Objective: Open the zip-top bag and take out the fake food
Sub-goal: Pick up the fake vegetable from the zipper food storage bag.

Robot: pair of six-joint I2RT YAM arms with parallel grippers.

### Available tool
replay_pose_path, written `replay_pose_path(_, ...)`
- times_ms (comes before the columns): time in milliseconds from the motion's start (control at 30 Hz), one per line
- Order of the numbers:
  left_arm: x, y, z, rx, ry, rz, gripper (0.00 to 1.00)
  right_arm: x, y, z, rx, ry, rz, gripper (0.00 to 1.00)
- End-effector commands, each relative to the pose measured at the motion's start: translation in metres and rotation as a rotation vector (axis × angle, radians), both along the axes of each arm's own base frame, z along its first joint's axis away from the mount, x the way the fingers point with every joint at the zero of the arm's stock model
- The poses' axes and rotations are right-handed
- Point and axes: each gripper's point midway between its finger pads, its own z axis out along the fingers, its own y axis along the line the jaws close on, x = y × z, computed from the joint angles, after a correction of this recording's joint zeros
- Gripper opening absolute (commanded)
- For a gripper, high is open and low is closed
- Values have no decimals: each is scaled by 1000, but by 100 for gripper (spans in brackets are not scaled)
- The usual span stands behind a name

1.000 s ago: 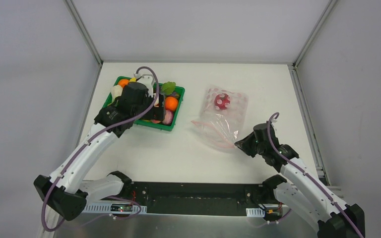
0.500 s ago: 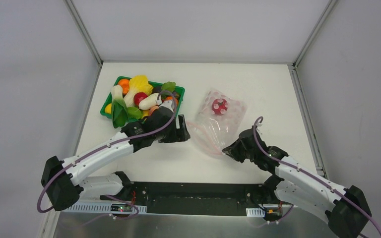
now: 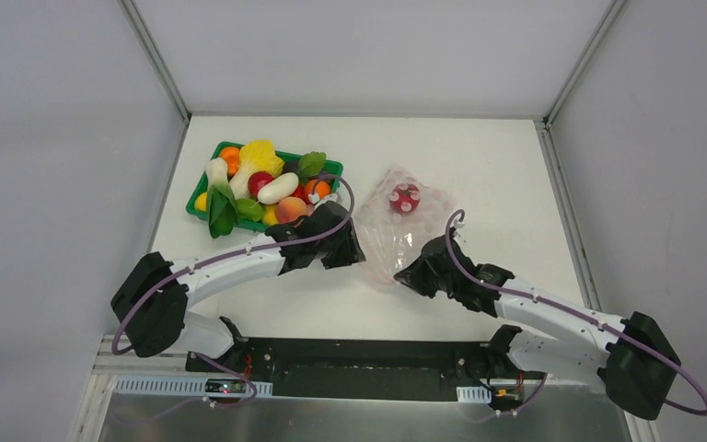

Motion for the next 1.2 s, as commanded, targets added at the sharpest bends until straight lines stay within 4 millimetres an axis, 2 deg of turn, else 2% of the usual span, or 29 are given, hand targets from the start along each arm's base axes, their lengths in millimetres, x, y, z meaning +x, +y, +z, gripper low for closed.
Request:
replay_pose_path(0,18,-15,13,-43,-56,44,40,7,20,21,40,-49,21,0)
replay_pose_path(200,36,-20,9,-64,-97,112,34,1,27,18,29,-41,62,0)
replay_pose_path(400,55,-34,5,-146,-162,151,35,-6,35,17,28,-31,120,1)
replay_pose_path(567,63,-44,-6,-212,-183,165,46,-9,38,21,9,-34,164,5)
replay_pose_path(667,64,-35,-25,-203,-160,194,55,-4,32,31,-67,-65,192,17)
replay_pose_path(800,63,-22,-46,-208,-133,222,60,7,24,58,-176,-129,266,43)
replay_pose_path(867,62,-17,-50,-199,-132,221,62,17,17,72,-226,-146,297,52)
replay_pose_path(1000,62,-13,-52,-185,-136,210,64,39,-4,97,-309,-140,323,62)
replay_pose_path(1167,60,-16,-50,-182,-140,178,65,92,-43,124,-378,-201,258,69)
